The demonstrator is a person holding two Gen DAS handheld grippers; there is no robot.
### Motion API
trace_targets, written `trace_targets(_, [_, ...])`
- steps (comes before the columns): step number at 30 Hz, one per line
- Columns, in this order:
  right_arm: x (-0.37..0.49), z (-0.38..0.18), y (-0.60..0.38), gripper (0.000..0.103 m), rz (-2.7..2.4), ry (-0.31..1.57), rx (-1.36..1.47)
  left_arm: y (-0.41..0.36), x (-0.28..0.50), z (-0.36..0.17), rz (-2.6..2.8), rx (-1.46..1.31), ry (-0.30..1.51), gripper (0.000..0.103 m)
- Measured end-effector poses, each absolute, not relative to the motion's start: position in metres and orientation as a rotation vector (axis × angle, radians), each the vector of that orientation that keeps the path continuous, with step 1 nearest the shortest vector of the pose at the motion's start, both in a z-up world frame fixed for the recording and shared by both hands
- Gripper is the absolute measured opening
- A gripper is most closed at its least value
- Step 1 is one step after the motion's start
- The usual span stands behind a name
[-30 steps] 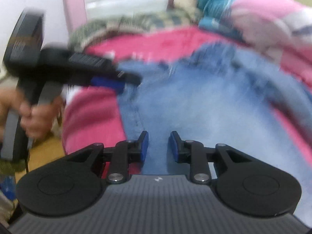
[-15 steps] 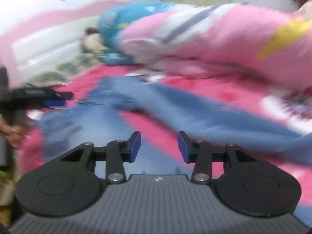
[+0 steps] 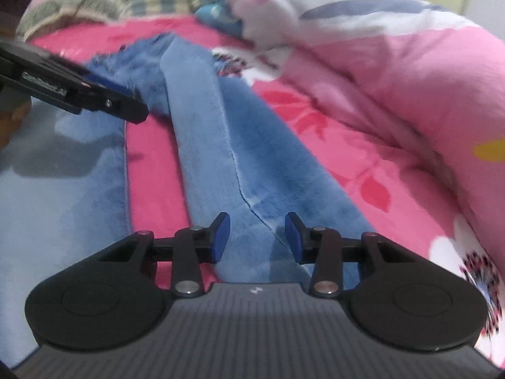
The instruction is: Fold clothes
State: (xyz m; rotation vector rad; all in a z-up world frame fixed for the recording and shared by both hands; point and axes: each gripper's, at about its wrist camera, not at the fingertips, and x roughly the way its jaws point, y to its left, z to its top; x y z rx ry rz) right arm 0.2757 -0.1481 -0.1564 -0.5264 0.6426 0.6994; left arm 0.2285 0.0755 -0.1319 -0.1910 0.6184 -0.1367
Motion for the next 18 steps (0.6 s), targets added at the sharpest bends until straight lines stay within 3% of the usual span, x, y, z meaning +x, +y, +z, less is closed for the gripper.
trace_targets(3, [0.281, -0.159, -0.148, 0.036, 0.721, 0.682, -0.511, 0.08, 0.228, -0.138, -0.145, -0.216, 0.625, 0.059])
trace_targets(5, [0.285, -0.16, -0.148, 0.028, 0.735, 0.708, -0.501, 0.084, 0.228, -0.141, -0.153, -0.238, 0.625, 0.059])
trace_targets(7, [0.285, -0.159, -0.147, 0.006, 0.731, 0.711, -0.522, 0.088, 0.228, -0.142, -0.158, -0.259, 0.624, 0.059])
trace_targets(18, [0.292, -0.103, -0.157, 0.002, 0.535, 0.494, -0.545, 0.099, 0.224, -0.143, -0.182, -0.332, 0.594, 0.059])
